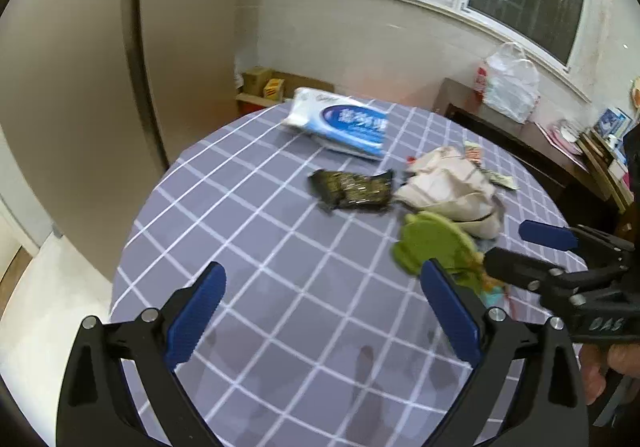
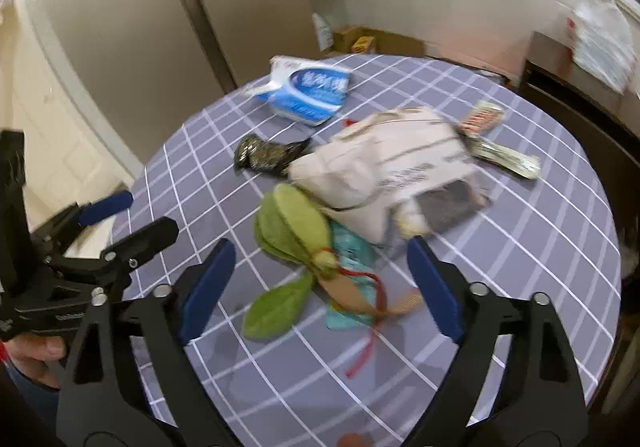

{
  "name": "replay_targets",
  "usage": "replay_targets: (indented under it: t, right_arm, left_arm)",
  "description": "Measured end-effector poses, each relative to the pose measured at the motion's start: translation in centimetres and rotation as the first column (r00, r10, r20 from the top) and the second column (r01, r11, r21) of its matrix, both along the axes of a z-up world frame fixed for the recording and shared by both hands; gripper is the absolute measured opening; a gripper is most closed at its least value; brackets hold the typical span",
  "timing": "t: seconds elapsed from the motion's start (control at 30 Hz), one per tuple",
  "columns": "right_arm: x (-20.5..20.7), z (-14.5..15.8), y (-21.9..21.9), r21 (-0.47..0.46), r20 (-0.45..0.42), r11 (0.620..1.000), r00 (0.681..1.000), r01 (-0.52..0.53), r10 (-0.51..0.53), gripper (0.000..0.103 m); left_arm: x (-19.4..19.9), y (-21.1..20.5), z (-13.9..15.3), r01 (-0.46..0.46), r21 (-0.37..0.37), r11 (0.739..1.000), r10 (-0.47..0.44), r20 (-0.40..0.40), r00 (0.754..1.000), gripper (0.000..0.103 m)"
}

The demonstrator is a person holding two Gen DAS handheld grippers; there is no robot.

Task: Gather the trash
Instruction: 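Grasp the green leaf with the right tool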

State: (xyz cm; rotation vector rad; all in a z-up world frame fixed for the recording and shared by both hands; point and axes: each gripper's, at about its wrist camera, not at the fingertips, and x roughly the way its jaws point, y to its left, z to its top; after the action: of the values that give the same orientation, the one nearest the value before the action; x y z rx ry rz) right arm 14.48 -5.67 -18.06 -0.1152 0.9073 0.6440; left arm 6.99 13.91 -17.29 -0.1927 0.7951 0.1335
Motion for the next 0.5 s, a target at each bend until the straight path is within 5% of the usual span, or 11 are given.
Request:
replay_targets:
  t: [0.13,0.2,0.5]
  right_arm:
    - [0.3,-1.4,2.4,-0.067,0.011,0.997,0.999,-0.036,0.036,0.063]
    - [0.4,-2.2,3.2,-0.105,0.007,0.993,0.999,-0.046,0.047,0.028]
    - [0.0,-1.4,1.2,-0.061,-0.003,0.998,1.0,-0.024,0.024,0.017]
  left_arm:
    - [0.4,1.2,-0.3,-0.014,-0.001,1.0,0.014,-0.003,1.0,0.096]
    - [1.0,1.5,-0.3,-0.007,0.009,1.0,0.007,0.0,1.0,0.096]
    - [5.4,0.9,-1.1,0.085,0.092,0.992,-0.083,-0.021,0.996,0.096]
